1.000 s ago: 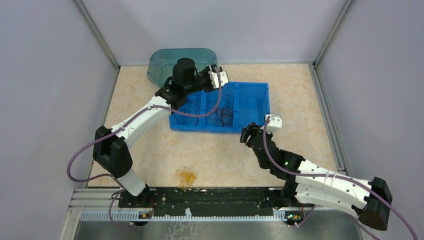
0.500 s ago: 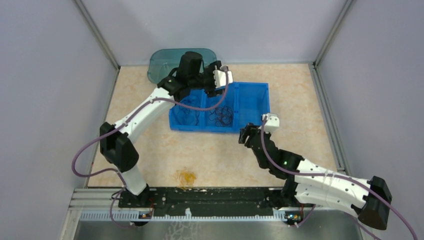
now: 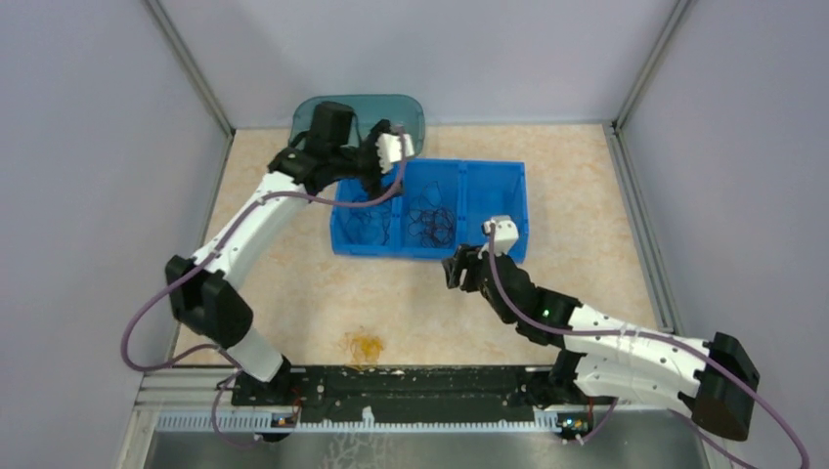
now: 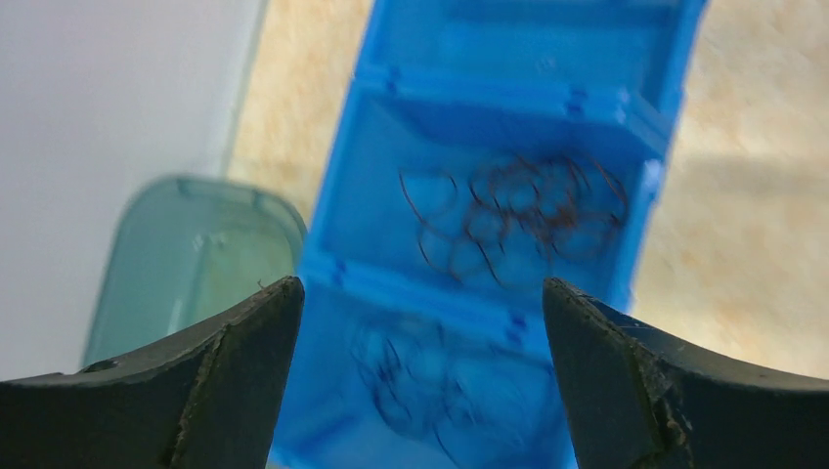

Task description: Untangle the cables

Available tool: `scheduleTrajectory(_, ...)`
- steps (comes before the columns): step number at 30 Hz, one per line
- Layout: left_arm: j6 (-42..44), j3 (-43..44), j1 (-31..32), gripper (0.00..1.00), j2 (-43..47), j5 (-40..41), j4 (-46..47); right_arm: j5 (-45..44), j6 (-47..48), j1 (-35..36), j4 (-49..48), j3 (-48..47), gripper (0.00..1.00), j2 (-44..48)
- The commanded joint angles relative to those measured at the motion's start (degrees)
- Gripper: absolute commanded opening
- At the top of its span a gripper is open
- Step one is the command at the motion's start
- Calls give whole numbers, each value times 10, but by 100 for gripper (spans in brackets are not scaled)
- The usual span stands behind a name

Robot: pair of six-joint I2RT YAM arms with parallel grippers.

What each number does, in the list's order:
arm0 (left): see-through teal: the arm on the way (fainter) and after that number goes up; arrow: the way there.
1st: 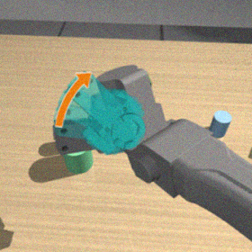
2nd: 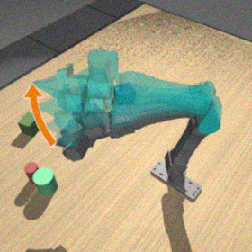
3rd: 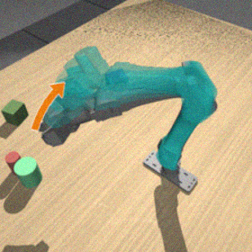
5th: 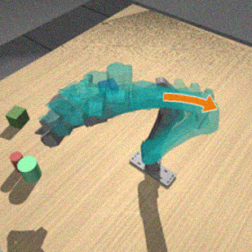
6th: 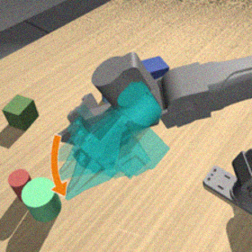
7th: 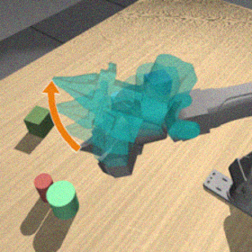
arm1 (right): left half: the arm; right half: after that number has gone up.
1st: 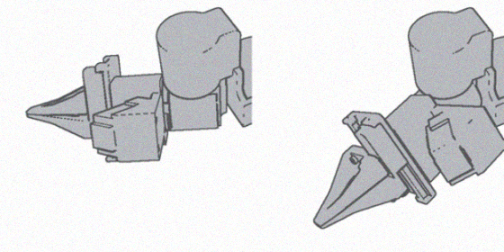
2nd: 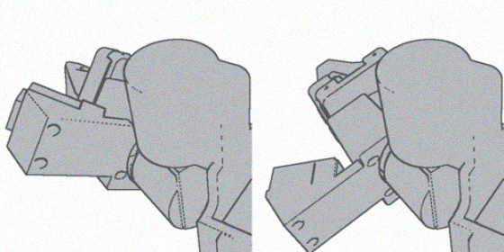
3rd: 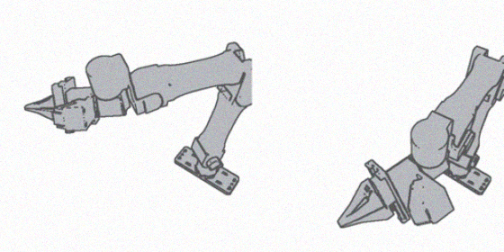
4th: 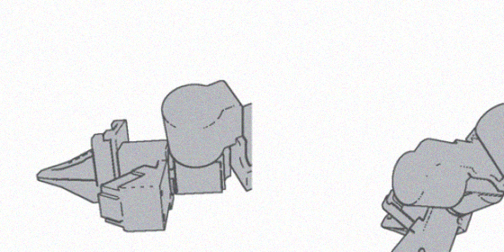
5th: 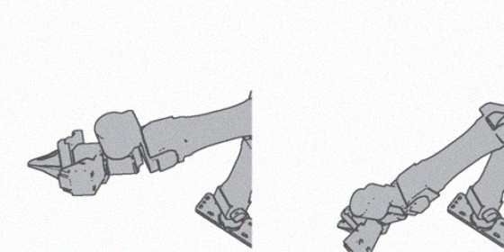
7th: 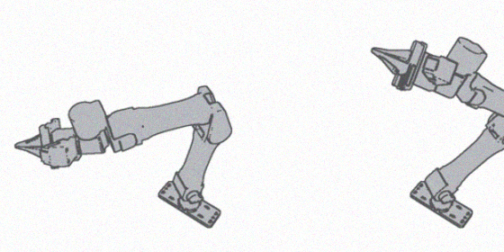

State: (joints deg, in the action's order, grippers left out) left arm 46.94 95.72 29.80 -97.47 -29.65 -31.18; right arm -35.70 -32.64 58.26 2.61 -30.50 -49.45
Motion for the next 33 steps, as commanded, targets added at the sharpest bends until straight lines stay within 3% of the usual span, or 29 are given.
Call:
scheduleTrajectory(1,37,-124,-40,97,146,-98,-69,207,69,-2,-162,4,63,-38)
scheduleTrajectory(3,58,-197,-44,99,213,-95,-83,271,87,12,-210,8,63,-79)
scheduleTrajectory(7,52,-324,-74,100,327,-98,-74,299,151,91,-262,-22,64,-172)
scheduleTrajectory(12,44,-409,-95,100,412,-53,-46,431,163,100,-268,-90,64,-316)
scheduleTrajectory(21,69,-402,-97,100,458,-64,-113,510,157,116,-290,-162,55,-480)
scheduleTrajectory(29,100,-407,-97,100,491,-67,-130,518,146,117,-308,-158,43,-513)
scheduleTrajectory(31,105,-407,-97,100,496,-72,-146,501,148,117,-305,-157,33,-512)
scheduleTrajectory(33,114,-407,-97,100,499,-77,-154,472,148,115,-297,-155,10,-502)
